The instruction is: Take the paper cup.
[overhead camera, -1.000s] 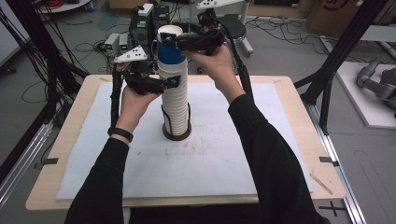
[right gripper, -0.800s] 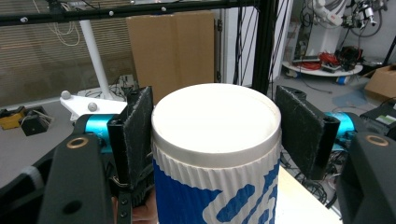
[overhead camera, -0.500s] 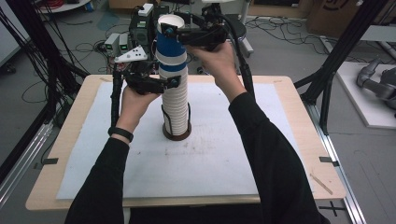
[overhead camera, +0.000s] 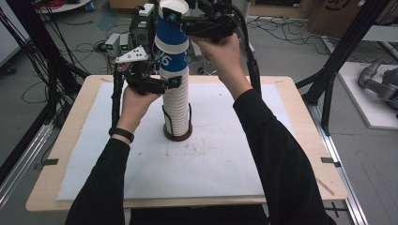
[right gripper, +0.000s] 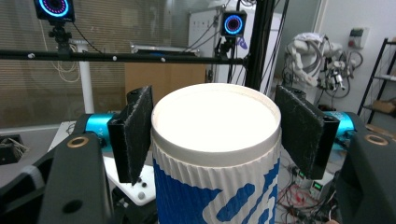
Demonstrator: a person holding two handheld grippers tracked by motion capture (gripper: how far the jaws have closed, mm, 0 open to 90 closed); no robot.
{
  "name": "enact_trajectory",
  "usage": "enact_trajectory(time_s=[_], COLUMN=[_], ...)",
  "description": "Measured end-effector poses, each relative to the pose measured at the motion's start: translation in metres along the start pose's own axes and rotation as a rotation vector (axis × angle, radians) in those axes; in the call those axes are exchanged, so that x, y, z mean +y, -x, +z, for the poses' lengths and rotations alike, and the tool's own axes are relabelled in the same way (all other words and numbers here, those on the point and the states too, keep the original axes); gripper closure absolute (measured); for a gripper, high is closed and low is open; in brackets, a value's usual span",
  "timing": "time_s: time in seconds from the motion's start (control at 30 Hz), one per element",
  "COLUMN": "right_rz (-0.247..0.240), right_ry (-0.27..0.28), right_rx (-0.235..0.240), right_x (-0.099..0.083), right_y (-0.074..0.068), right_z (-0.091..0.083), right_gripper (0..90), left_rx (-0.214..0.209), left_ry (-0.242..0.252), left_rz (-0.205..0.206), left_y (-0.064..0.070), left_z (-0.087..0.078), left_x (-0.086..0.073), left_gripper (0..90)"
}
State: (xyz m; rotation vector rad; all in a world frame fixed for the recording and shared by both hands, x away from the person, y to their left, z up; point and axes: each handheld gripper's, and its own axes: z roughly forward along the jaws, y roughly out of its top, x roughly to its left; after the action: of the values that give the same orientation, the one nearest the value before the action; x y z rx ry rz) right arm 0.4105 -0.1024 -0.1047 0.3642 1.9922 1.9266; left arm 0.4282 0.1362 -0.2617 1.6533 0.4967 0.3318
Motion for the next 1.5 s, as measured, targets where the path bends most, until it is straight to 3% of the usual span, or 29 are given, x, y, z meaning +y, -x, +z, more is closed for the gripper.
enact_trajectory(time_s=[0.33,0.6,0.77,1.17,1.5], right_rz=[-0.026,-0.037,-0.044,-0.032,-0.017], right_ry=[0.035,0.045,0.041,0.048,0.025], right_rx=[-0.010,-0.002,0.003,0.004,0.018], right_x=[0.010,0.014,0.013,0.001,-0.021], right_y=[-0.002,-0.003,-0.002,0.003,0.006], right_z=[-0.019,-0.035,-0.046,-0.079,-0.103], right_gripper=[31.7,31.6,31.7,31.6,31.6], left_rx=[0.016,0.065,0.080,0.143,0.154], left_ry=[-0.007,-0.006,-0.017,-0.017,-0.014], left_rz=[0.014,0.032,0.042,0.055,0.057], left_y=[0.001,0.004,0.005,0.009,0.017], left_z=[0.001,0.000,-0.004,-0.031,-0.054], left_x=[0.001,0.003,0.004,-0.002,-0.013], left_gripper=[11.8,1.7,1.7,1.7,1.7])
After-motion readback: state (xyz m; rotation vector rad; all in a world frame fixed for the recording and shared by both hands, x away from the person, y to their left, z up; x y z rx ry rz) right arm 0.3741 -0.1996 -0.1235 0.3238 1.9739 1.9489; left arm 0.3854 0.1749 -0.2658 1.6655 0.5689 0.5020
